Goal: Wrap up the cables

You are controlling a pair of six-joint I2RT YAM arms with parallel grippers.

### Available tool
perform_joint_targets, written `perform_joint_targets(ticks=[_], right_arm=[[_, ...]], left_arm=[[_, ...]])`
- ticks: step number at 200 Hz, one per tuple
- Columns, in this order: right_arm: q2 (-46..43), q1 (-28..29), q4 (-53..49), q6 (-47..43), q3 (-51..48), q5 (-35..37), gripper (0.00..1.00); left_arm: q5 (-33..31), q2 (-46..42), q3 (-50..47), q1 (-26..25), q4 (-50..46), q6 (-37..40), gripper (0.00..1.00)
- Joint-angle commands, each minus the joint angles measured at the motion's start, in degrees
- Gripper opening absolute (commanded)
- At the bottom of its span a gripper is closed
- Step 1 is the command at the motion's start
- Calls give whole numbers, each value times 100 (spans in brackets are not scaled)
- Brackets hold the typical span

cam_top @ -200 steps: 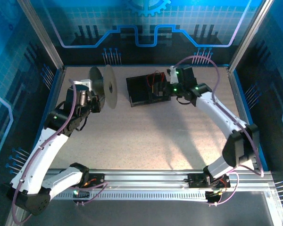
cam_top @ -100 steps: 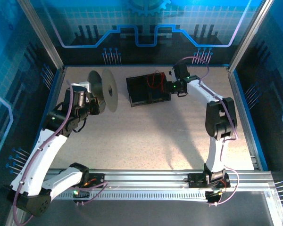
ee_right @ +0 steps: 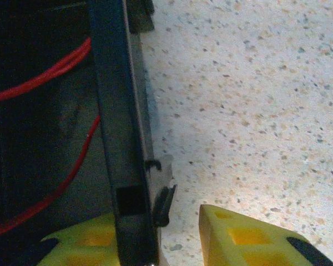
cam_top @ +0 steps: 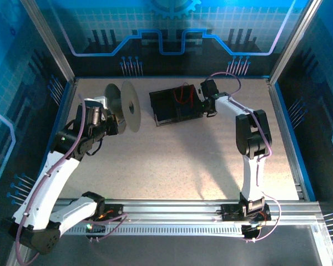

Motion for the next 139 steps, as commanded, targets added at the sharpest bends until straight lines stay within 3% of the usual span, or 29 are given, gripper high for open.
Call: perform_joint_targets(ticks=[1,55,87,102,117,131,139], right_arm=[[-350,-80,43,-5,-365,562,33],[-1100,-330,-211,488,-1443,482,35],[-1994,-510,-109,603,-2447,320,41],[-2545,-566,-126,563,-2769,239,51],[-3012,-651,-286,569,-2917,93,69],[-3461,-696,-462,568,-2967,-29,99],[-3745,-697,-485,506,-3016,-85,100]], left_arm=[[171,-18,3,49,414,-165,0],[306,33,-7,49,508,-214,0],[519,127,-9,49,559,-251,0],[667,206,-12,40,606,-278,0],[789,305,-29,25,683,-310,0],[872,414,-46,-7,733,-344,0],[885,483,-65,-52,768,-364,0]])
